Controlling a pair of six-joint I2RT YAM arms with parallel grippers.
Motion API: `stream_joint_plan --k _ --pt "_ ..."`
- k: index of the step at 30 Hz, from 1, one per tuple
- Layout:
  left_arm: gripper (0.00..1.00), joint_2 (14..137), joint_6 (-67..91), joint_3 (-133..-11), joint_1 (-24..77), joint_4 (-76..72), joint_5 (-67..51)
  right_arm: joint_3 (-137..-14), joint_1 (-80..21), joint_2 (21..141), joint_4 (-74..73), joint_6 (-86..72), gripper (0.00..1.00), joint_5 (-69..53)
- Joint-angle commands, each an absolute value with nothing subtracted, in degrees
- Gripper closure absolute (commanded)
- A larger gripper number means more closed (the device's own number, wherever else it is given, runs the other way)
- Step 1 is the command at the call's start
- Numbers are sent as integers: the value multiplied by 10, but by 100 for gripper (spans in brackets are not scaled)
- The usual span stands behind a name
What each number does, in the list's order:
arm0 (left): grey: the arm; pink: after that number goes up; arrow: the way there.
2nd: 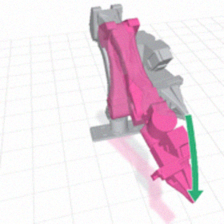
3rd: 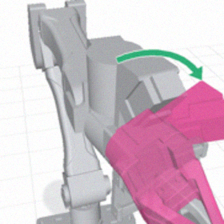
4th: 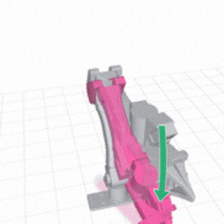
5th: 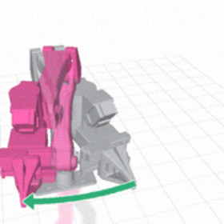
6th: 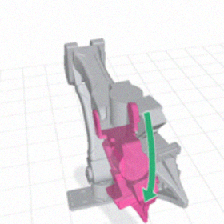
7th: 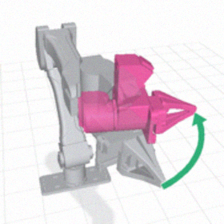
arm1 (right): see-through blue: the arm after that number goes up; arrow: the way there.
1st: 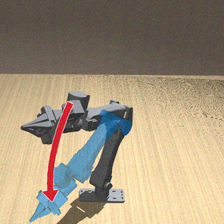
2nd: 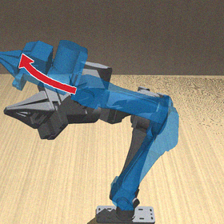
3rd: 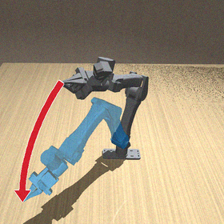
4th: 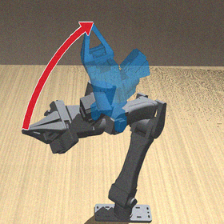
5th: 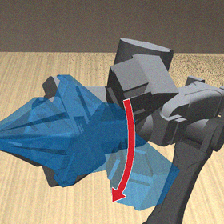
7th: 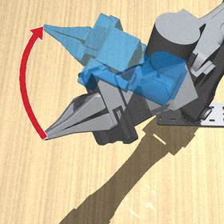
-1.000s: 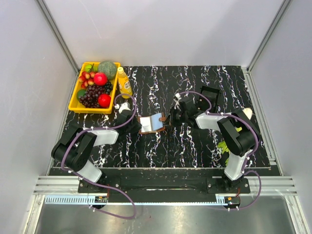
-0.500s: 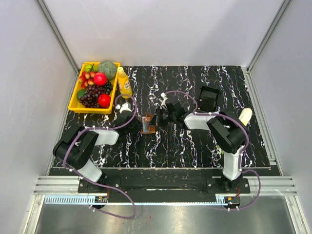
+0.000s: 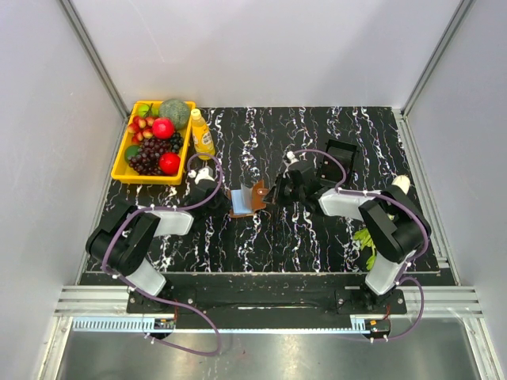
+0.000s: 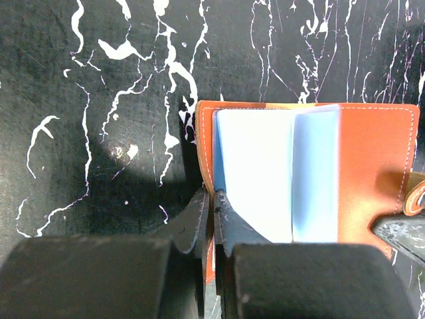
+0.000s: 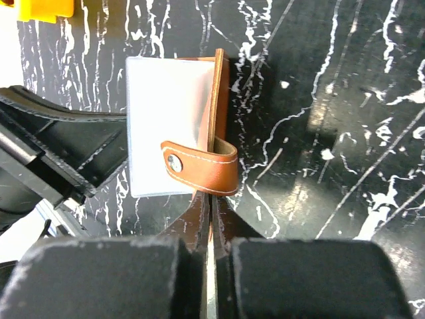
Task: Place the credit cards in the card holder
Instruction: Open the card holder at the center of the board.
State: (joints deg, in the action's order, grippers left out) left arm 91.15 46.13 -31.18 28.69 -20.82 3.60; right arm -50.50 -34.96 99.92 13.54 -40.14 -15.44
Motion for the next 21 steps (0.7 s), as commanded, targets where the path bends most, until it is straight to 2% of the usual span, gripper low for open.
stream_joint_plan --k 1,13,15,17,21 --pt "100 943 432 -295 295 -76 40 -485 -345 1032 110 -390 100 -107" --pt "100 926 425 -294 294 -55 53 -481 -330 1042 30 -350 100 32" --pt "100 911 422 -296 295 -42 53 -484 -329 1035 25 -330 99 19" --pt "100 888 416 -294 295 -51 39 -484 -329 1005 29 -320 90 -23" --pt "100 857 403 -315 297 -24 32 -511 -329 931 9 -318 66 -82"
